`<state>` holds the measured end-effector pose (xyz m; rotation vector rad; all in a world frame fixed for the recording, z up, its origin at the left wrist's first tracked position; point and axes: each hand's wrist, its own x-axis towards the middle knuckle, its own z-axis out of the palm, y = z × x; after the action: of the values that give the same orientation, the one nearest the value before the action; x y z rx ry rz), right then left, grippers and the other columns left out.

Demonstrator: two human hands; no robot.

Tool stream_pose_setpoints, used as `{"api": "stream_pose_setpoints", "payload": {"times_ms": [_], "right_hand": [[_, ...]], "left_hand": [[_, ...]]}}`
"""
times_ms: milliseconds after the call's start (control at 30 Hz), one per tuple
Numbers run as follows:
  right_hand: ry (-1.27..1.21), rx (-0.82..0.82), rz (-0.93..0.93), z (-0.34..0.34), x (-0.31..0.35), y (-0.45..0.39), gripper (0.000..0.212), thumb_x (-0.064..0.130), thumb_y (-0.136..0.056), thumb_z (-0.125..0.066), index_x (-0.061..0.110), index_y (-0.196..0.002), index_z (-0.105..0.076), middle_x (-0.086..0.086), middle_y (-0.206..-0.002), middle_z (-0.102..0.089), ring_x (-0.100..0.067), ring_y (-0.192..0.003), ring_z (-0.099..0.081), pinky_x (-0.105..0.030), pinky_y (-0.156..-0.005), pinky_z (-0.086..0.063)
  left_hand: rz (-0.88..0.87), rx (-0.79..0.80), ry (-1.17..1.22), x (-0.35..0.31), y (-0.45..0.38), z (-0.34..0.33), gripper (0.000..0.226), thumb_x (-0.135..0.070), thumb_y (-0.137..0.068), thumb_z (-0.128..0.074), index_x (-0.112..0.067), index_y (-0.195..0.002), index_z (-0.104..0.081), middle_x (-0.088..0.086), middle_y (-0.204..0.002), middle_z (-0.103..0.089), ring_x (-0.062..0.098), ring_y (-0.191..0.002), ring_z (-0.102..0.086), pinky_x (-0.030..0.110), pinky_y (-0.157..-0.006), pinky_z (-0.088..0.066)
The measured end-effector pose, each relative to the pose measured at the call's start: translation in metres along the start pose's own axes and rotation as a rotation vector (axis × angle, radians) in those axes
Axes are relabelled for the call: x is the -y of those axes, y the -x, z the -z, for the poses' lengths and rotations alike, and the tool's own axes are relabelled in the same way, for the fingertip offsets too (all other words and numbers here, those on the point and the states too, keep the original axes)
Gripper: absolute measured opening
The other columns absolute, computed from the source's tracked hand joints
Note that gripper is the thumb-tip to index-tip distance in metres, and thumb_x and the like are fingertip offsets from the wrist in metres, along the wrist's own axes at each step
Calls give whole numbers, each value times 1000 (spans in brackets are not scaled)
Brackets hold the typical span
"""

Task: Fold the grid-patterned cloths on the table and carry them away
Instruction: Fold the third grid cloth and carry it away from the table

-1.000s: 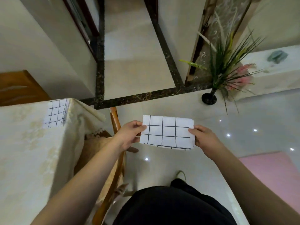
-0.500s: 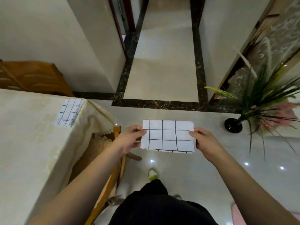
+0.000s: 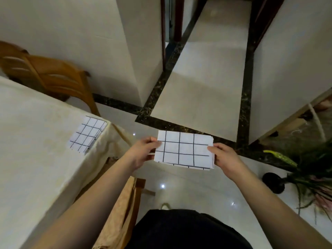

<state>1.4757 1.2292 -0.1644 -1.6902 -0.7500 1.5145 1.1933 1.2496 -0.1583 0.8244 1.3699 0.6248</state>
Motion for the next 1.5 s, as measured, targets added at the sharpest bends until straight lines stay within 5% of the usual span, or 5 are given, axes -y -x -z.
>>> {"api": "stream_pose_setpoints", "payload": {"times_ms": [133, 667, 800, 1133, 1500], "right_hand": [[46, 48, -15, -17, 21, -36, 5, 7, -92, -59, 8, -90, -64, -13, -92, -68, -24, -85, -64, -32, -73, -51], [354, 527, -59, -97, 127, -246, 9, 11, -90, -63, 6, -97, -65, -19, -96, -71, -32, -90, -66, -47, -89, -51], [427, 645, -47, -125, 146, -277, 8, 11, -91, -62, 6, -96, -64, -21, -99, -69, -31, -90, -65, -46, -86, -51], [682, 958, -57, -253, 151, -289, 14, 19, -92, -61, 11, -103, -66, -11, -97, -73, -27, -93, -70, -46, -86, -56], [912, 1105, 14, -392, 131, -265, 14, 16, -93, -61, 6, -103, -63, -11, -96, -71, -26, -91, -69, -39, -81, -57]], "left_hand": [[4, -32, 68, -13, -27, 14, 20, -19, -92, -63, -4, -105, -61, 6, -79, -56, 9, -60, -57, 21, -54, -49], [141, -492, 363, -55, -107, 43, 13, -22, -91, -62, -13, -99, -64, 10, -90, -65, 25, -82, -61, 34, -74, -48], [117, -612, 463, -60, -113, 41, 7, -18, -93, -59, -13, -98, -62, 11, -91, -63, 23, -78, -60, 28, -62, -50], [153, -948, 704, -29, -86, 79, 22, -21, -96, -55, -7, -112, -63, 14, -106, -66, 30, -95, -62, 42, -88, -50], [120, -1138, 790, 24, -62, 160, 10, -20, -95, -59, -11, -98, -61, 11, -99, -66, 26, -90, -64, 37, -75, -55]]}}
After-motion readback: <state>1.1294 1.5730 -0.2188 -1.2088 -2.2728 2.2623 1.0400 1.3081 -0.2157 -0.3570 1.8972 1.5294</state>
